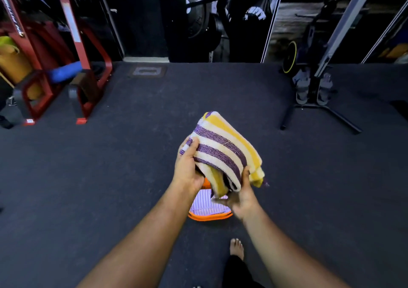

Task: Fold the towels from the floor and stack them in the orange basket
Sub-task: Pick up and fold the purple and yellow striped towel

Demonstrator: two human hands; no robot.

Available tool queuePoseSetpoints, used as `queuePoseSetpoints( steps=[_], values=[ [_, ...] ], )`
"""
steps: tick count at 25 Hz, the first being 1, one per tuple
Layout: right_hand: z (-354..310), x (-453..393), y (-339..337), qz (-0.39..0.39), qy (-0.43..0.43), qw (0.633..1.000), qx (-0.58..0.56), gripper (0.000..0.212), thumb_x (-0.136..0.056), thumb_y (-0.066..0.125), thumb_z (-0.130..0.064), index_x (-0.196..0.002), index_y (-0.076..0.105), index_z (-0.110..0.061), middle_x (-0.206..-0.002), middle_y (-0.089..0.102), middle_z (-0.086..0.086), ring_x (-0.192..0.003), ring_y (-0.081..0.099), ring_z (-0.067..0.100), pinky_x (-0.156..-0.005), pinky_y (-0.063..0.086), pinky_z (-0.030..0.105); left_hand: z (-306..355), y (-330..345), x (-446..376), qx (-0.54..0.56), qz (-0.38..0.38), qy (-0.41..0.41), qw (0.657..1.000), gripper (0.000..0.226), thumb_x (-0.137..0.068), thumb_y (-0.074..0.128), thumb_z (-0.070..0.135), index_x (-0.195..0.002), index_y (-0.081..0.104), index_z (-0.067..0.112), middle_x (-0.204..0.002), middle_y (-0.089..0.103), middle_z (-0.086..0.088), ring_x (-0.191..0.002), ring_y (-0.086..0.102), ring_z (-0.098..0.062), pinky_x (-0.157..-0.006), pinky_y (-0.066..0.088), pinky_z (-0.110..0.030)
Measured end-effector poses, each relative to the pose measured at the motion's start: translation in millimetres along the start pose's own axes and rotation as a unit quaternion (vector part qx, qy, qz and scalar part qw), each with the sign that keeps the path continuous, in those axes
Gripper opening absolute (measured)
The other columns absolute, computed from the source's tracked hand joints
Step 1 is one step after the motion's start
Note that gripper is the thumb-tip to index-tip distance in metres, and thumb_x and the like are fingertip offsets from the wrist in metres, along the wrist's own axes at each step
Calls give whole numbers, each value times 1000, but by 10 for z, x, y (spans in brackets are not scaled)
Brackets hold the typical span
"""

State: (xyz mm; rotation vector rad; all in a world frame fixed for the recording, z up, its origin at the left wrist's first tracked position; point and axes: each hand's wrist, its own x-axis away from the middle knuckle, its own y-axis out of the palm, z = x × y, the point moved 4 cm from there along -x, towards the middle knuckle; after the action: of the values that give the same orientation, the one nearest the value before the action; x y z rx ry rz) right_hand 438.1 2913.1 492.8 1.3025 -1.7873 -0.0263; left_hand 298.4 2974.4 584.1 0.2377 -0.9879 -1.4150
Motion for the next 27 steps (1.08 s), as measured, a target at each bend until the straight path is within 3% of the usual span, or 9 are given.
queuePoseSetpoints(
  steps=[3, 6, 8, 10, 13, 15, 19, 23, 27],
  values=[
    [-496, -407, -137, 5, -88, 994, -71, 62, -84, 77, -36, -139, 60, -14, -128, 70, 13, -116, 66, 33, -89, 58, 52, 98, -235, -454, -76, 46, 82, 993, 33, -94, 67, 7, -126, 61, 12, -113, 74, -12, -99, 73, -25, -76, 62, -40],
    [-832, -981, -347, 33, -113, 991, 56, 40, -89, 74, -12, -128, 62, -12, -117, 75, 9, -107, 72, 27, -84, 62, 42, -5, -681, -985, -249, 102, 36, 963, 31, -94, 60, -2, -119, 66, 14, -102, 75, -9, -79, 70, -19, -61, 58, -32],
    [-854, -1385, -515, 52, -101, 978, 174, 29, -90, 76, -16, -117, 65, -15, -111, 77, 5, -105, 73, 24, -89, 61, 43, -210, -1029, -1331, -353, 118, -36, 927, 37, -91, 57, -10, -123, 65, 8, -109, 74, -14, -77, 73, -22, -60, 60, -32],
    [-721, -1932, -756, 65, -64, 953, 287, 30, -86, 81, -29, -111, 66, -20, -110, 76, 1, -105, 72, 22, -97, 56, 50, -510, -1350, -1727, -409, 151, -104, 894, 32, -90, 56, -5, -120, 67, 2, -111, 74, -19, -84, 75, -30, -71, 62, -38],
    [-380, -2653, -1089, 97, 2, 924, 371, 26, -89, 77, -29, -109, 61, -25, -115, 72, -1, -105, 68, 18, -98, 54, 45, -1068, -1850, -2298, -429, 229, -136, 863, 33, -85, 65, 34, -110, 67, 12, -109, 74, -16, -97, 72, -34, -87, 59, -49],
    [-74, -3170, -1347, 123, 30, 913, 388, 27, -92, 74, -26, -114, 60, -21, -113, 70, -1, -105, 66, 18, -96, 54, 42, -1521, -2261, -2714, -470, 255, -124, 836, 49, -84, 63, 49, -120, 61, 16, -114, 70, -11, -104, 69, -33, -92, 56, -51],
    [764, -4308, -2054, 146, 63, 881, 446, 35, -90, 74, -37, -119, 60, -24, -112, 71, -3, -105, 67, 21, -97, 54, 50, -2352, -3089, -3474, -534, 205, -78, 817, 45, -103, 58, 20, -145, 48, 12, -123, 60, -3, -110, 59, -24, -86, 40, -27],
    [1712, -5538, -2699, 122, 49, 856, 500, 40, -95, 70, -34, -129, 55, -21, -117, 69, 0, -109, 65, 25, -97, 52, 46, -3262, -4394, -4238, -565, 176, -65, 803, 61, -97, 52, 39, -154, 39, 25, -144, 57, -5, -126, 57, -25, -105, 45, -41],
    [2466, -6293, -3147, 127, 66, 804, 577, 47, -98, 64, -36, -134, 53, -8, -121, 68, 9, -112, 64, 32, -83, 45, 32, -3769, -5172, -4637, -607, 179, -78, 770, 69, -102, 55, 9, -161, 24, 24, -155, 42, -2, -136, 44, -18, -112, 36, -36]
  ],
)
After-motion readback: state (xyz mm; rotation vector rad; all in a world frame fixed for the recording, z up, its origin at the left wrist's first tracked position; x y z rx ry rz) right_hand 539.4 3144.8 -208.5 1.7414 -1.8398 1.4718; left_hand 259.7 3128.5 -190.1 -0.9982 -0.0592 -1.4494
